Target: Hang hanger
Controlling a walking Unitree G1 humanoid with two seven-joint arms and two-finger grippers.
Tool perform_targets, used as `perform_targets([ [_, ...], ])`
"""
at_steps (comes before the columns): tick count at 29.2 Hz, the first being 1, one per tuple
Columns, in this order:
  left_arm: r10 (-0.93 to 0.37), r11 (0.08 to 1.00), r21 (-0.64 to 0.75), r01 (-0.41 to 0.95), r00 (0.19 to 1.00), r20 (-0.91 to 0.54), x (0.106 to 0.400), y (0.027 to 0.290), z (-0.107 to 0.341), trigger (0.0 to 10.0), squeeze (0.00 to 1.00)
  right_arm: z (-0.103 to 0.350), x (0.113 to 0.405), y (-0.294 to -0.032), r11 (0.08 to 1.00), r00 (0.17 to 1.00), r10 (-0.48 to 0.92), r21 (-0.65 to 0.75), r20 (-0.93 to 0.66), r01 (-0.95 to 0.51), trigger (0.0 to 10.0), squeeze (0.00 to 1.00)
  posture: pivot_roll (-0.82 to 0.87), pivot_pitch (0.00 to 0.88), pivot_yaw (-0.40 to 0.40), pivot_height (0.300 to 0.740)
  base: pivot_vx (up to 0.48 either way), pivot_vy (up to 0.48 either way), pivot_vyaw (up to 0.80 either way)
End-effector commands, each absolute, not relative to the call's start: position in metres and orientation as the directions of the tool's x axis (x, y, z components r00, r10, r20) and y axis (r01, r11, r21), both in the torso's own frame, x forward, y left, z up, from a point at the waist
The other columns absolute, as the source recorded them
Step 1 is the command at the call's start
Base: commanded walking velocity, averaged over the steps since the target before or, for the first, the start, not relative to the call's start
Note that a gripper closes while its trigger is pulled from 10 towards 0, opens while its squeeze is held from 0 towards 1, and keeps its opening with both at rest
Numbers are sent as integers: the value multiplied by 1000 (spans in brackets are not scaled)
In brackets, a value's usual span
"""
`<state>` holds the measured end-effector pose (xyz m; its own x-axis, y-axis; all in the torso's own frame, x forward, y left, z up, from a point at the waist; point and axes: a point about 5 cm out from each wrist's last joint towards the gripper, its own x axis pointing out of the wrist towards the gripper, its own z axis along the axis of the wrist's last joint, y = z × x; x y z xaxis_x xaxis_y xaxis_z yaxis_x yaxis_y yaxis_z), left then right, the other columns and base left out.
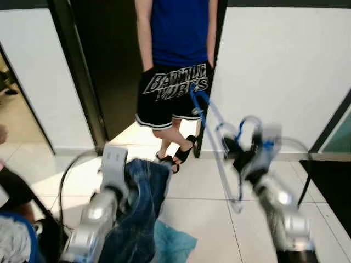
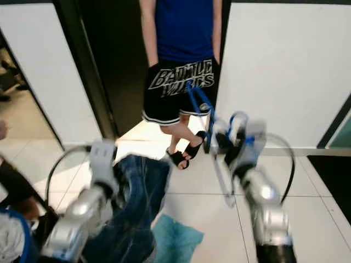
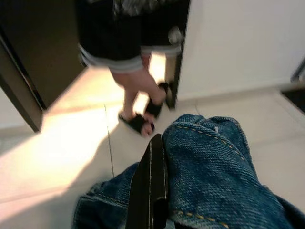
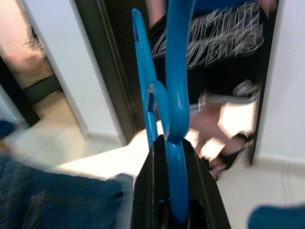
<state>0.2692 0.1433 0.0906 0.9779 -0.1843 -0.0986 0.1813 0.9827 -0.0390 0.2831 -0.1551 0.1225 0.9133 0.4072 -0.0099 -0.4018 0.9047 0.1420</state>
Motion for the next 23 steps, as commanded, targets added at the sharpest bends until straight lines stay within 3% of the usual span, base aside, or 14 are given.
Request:
perform_targets([
  [1,-205,978,-55,203,978,-27,272,137,106,10000,0,134,284,-153,896,904,426,127,31,-426,10000,0,22,0,9,740,0,0,-800],
  [13,-203,959,-198,205,979,31,243,123,108,10000,0,121,264,-141,880,897,442,180,27,-439,10000,0,24,0,-3,740,0,0,-800],
  [19,-152,982,-115,150,988,-6,244,126,103,10000,0,120,260,-140,884,910,415,227,17,-408,10000,0,10,0,13,740,0,0,-800],
  [23,-135,982,-136,132,991,-7,242,129,102,10000,0,119,258,-142,891,921,390,244,19,-382,10000,0,3,0,22,740,0,0,-800],
])
